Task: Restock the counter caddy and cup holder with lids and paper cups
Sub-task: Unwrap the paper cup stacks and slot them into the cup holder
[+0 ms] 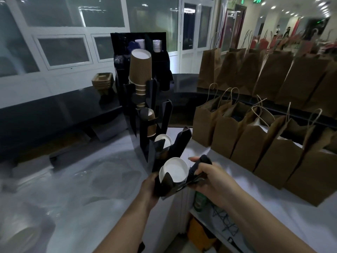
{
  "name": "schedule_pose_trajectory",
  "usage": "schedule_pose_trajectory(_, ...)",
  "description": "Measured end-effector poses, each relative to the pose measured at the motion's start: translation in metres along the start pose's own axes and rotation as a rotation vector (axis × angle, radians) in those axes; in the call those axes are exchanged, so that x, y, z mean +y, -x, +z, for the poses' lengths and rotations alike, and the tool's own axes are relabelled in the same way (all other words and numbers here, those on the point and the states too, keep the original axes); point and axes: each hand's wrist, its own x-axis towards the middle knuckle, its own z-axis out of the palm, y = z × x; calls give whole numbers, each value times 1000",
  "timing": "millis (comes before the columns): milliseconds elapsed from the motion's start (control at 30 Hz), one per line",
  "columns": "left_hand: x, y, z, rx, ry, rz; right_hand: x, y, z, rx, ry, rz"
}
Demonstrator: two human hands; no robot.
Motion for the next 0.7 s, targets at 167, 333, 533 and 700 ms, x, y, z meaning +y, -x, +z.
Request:
schedule_pose_trajectory(167, 0, -8, -8, -28, -3, 29, 7, -10, 6, 15, 30, -6)
schedule_pose_trajectory(333, 5, -15, -16, -59, -76, -24, 5, -21, 12, 26, 40, -11)
schedule_pose_trajectory(533, 24, -30, -38, -130, -584, -9, 0, -35, 22, 20, -16, 19)
schedule_pose_trajectory(700, 31, -49, -39, -25, -674, 139, -7, -52, 26, 66, -17, 2)
